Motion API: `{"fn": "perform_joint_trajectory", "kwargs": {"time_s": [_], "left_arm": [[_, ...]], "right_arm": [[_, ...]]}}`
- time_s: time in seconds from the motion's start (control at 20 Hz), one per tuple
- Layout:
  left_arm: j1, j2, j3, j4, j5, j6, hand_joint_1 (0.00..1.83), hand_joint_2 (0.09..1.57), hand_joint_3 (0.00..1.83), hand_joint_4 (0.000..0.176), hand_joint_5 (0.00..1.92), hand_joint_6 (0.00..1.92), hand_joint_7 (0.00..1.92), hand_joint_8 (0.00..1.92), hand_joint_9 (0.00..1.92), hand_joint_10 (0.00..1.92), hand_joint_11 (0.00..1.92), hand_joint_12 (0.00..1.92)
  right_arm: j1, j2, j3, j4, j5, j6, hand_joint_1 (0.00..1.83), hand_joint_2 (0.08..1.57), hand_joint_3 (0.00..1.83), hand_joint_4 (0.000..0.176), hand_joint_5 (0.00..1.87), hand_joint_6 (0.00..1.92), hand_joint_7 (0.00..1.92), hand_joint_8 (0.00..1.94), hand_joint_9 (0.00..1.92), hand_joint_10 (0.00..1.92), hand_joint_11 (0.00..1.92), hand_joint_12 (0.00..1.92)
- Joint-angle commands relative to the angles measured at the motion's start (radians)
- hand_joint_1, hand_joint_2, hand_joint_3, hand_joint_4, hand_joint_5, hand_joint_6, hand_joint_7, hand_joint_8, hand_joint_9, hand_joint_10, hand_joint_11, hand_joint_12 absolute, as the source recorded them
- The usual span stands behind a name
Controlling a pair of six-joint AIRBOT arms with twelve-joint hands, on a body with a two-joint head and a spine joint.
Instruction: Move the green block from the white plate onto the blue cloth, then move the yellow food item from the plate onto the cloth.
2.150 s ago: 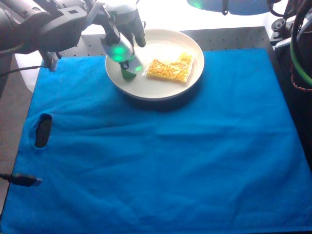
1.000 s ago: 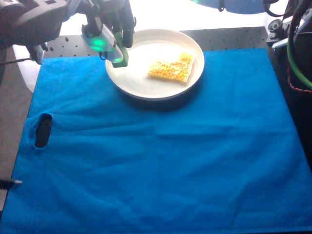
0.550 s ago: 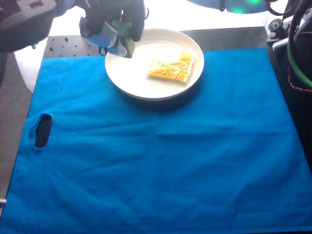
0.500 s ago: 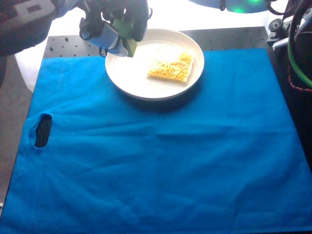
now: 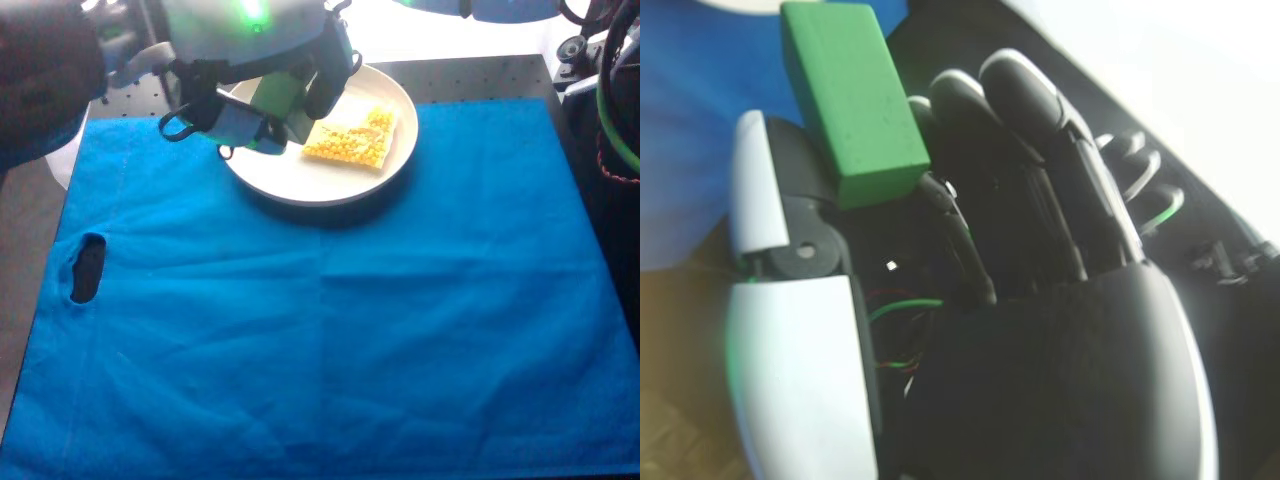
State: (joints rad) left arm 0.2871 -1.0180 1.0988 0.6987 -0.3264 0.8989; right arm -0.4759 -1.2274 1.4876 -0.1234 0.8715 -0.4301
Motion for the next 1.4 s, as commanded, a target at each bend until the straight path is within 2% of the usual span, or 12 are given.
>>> {"fn": "perform_joint_trajectory", "kwargs": {"time_s": [0.0,0.1,0.15,0.3,0.35,0.45,0.55,0.65,0.75,0.8,0.9,1.35], "left_arm": [[-0.004,0.013,-0.005,0.001,-0.130,-0.017,1.26,1.11,0.00,0.000,0.99,0.77,1.03,1.11,1.01,0.76,0.80,1.18],[0.009,0.028,-0.017,0.010,-0.163,-0.040,1.26,1.12,0.00,0.000,0.97,0.78,1.00,1.17,1.01,0.72,0.79,1.21],[0.021,0.041,-0.027,0.012,-0.179,-0.052,1.27,1.14,0.01,0.000,0.89,0.90,0.94,1.23,0.91,0.94,0.80,1.20],[0.024,0.047,0.014,0.202,-0.226,-0.377,1.22,1.19,0.01,0.000,0.82,1.05,0.83,1.37,0.78,1.15,0.70,1.40],[0.028,0.043,0.035,0.253,-0.246,-0.484,1.33,1.19,0.00,0.000,0.86,0.91,0.80,1.34,0.82,1.41,0.69,1.46],[0.046,0.038,0.062,0.292,-0.262,-0.591,1.36,1.13,0.00,0.000,0.97,0.69,0.91,1.18,0.94,1.25,0.77,1.22],[0.058,0.036,0.062,0.305,-0.251,-0.592,1.39,1.07,0.00,0.000,1.12,0.45,1.06,0.90,1.01,1.21,0.81,1.27],[0.070,0.032,0.061,0.318,-0.238,-0.593,1.39,1.05,0.00,0.000,1.11,0.54,1.13,0.76,1.04,1.12,0.84,1.26],[0.090,0.025,0.063,0.320,-0.226,-0.593,1.38,1.09,0.00,0.000,1.01,0.68,1.03,0.98,0.95,1.25,0.77,1.37],[0.097,0.022,0.066,0.321,-0.220,-0.593,1.28,1.10,0.00,0.000,1.02,0.71,1.03,1.09,0.95,0.99,0.76,1.36],[0.120,0.015,0.074,0.321,-0.206,-0.601,1.25,1.15,0.00,0.000,0.92,0.85,0.93,1.31,0.92,1.13,0.77,1.49],[0.215,-0.044,0.160,0.311,-0.140,-0.673,1.27,1.12,0.00,0.000,0.99,0.74,0.99,1.20,0.98,0.94,0.79,1.30]], "right_arm": [[0.018,0.001,0.003,0.031,0.118,0.004,0.47,0.98,0.00,0.015,0.32,0.00,0.47,0.00,0.57,0.02,0.11,1.45],[0.018,0.001,0.003,0.031,0.118,0.004,0.46,0.99,0.00,0.018,0.31,0.00,0.47,0.00,0.58,0.02,0.15,1.42],[0.017,0.001,0.003,0.031,0.118,0.004,0.46,0.98,0.00,0.021,0.30,0.00,0.48,0.00,0.57,0.01,0.10,1.38],[0.017,0.001,0.003,0.031,0.118,0.004,0.40,0.97,0.00,0.011,0.29,0.00,0.46,0.00,0.54,0.00,0.07,1.37],[0.017,-0.001,0.003,0.031,0.118,0.004,0.40,0.95,0.00,0.027,0.28,0.00,0.42,0.00,0.51,0.00,0.02,1.41],[0.017,-0.003,0.004,0.031,0.118,0.004,0.40,0.94,0.00,0.018,0.28,0.00,0.43,0.00,0.54,0.01,0.08,1.40],[0.017,-0.003,0.004,0.031,0.118,0.004,0.41,0.92,0.00,0.019,0.29,0.00,0.43,0.00,0.52,0.00,0.05,1.42],[0.017,-0.003,0.004,0.031,0.118,0.004,0.42,0.91,0.00,0.014,0.29,0.00,0.46,0.00,0.56,0.01,0.09,1.45],[0.017,-0.004,0.004,0.031,0.118,0.004,0.41,0.94,0.00,0.037,0.31,0.00,0.42,0.00,0.53,0.00,0.05,1.48],[0.017,-0.004,0.004,0.031,0.118,0.004,0.40,0.95,0.00,0.037,0.32,0.00,0.42,0.00,0.53,0.00,0.03,1.51],[0.017,-0.005,0.004,0.031,0.118,0.004,0.41,0.94,0.00,0.026,0.32,0.00,0.41,0.01,0.49,0.00,0.00,1.49],[0.017,-0.008,0.005,0.031,0.118,0.004,0.44,0.91,0.00,0.034,0.31,0.00,0.40,0.00,0.47,0.00,0.00,1.49]]}}
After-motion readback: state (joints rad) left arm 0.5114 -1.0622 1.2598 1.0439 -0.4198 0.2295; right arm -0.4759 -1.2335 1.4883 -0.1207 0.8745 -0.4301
